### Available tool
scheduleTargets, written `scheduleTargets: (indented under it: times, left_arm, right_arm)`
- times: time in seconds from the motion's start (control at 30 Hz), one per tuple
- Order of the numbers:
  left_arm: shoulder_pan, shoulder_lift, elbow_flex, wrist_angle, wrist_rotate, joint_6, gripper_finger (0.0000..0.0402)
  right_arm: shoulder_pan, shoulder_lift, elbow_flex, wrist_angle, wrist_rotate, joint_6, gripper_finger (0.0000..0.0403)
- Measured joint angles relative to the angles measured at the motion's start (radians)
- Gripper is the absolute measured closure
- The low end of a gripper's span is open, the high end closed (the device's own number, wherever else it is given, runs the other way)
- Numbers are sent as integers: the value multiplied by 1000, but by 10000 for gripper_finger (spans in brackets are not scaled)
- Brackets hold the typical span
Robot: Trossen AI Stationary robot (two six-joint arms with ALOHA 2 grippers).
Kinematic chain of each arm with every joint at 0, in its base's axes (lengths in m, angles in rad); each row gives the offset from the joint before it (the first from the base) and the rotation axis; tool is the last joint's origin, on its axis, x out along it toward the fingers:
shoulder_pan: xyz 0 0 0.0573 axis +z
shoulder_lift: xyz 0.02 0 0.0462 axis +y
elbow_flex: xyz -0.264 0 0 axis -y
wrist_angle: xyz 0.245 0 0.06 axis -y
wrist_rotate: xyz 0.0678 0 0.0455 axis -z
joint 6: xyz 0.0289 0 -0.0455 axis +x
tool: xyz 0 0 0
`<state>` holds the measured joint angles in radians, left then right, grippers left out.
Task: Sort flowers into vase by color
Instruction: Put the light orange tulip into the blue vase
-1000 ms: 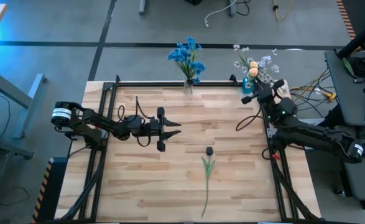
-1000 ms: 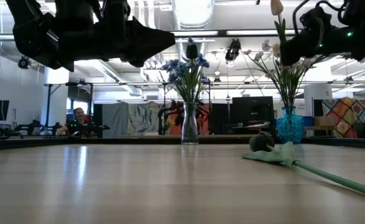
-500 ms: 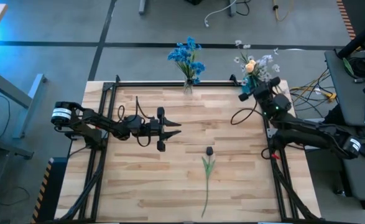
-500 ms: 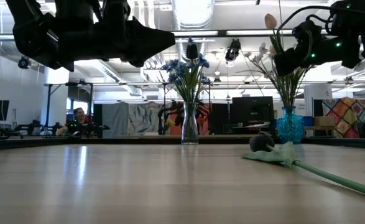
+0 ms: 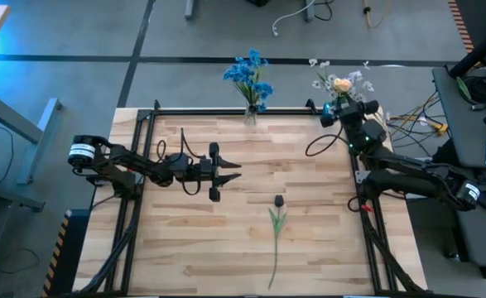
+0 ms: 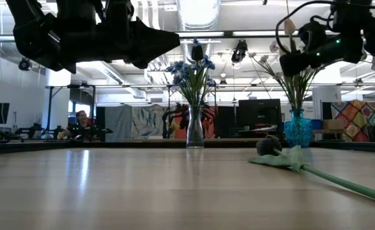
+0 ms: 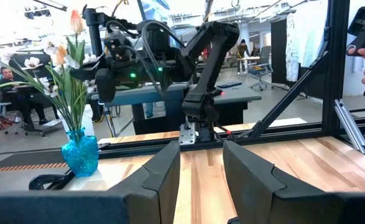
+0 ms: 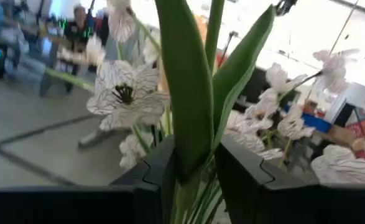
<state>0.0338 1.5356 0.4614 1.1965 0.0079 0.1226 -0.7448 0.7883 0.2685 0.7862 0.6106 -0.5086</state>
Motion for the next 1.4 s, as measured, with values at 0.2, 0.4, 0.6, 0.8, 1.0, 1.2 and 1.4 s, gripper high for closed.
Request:
scheduleTargets:
  times: [0.2, 0.4, 0.6, 0.8, 1.0, 1.2, 1.4]
  left_arm:
    - [0, 0, 0, 0, 0, 0, 293]
    - [0, 0, 0, 0, 0, 0, 293]
    - [0, 0, 0, 0, 0, -1, 293]
    - [0, 0, 0, -1, 0, 0, 293]
    - [0, 0, 0, -7, 0, 0, 293]
    - [0, 0, 0, -10, 0, 0, 293]
    - [0, 0, 0, -10, 0, 0, 293]
  right_arm:
    - [0, 0, 92, -227, 47, 79, 309]
    - [0, -1, 163, -367, 85, 139, 285]
    - [1, -2, 266, -637, 95, 235, 221]
    - [6, -3, 363, -861, 89, 301, 170]
    - [28, -3, 425, -985, 89, 312, 148]
    - [59, -11, 470, -1083, 88, 318, 145]
    - [88, -34, 512, -1202, 88, 338, 145]
